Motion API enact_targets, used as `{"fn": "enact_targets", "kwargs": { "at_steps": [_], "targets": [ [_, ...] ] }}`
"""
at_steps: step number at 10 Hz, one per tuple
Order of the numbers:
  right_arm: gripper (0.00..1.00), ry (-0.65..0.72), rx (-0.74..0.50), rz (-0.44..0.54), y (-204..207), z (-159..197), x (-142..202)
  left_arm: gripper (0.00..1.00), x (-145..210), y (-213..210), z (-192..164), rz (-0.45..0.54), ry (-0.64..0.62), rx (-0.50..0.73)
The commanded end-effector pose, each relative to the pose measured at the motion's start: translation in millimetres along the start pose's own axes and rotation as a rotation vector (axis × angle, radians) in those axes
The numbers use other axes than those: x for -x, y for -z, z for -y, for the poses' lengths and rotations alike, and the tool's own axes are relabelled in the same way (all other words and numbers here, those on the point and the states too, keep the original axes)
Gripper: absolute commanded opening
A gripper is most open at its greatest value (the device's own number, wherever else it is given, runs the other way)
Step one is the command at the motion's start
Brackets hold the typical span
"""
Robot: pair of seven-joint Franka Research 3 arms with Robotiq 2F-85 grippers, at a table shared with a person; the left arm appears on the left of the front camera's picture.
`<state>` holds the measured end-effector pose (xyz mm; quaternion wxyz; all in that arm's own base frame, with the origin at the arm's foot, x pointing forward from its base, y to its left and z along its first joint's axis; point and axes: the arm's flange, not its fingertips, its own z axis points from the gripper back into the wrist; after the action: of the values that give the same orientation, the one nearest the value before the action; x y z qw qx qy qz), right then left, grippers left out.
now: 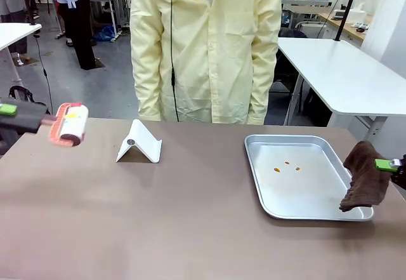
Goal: Clean the surface of the table.
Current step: If a person points to the right, clean the right side of the table with your right hand, and if they point to the left, clean the left side with your left hand.
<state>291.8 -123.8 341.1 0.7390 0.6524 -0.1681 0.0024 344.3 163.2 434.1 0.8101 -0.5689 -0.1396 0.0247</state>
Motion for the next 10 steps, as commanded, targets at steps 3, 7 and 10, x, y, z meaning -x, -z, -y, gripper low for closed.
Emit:
{"fn": "enact_targets", "kwargs": {
  "at_steps": [3, 7, 10],
  "targets": [
    [0.0, 0.0, -0.01, 0.017, 3.4, -3.2, -3.7, 0.22, 93.4, -19.5, -1.3, -0.054, 0.033, 0.062],
    [0.0, 0.0, -0.01, 0.017, 3.4, -3.2, -3.7, 0.22, 94.9, -19.6, -4.0, -0.078, 0.013, 0.072],
    [0.0, 0.0, -0.01, 0.017, 3.4, -3.2, -3.7, 0.22, 94.9, -19.6, -4.0, -0.078, 0.013, 0.072]
  ]
}}
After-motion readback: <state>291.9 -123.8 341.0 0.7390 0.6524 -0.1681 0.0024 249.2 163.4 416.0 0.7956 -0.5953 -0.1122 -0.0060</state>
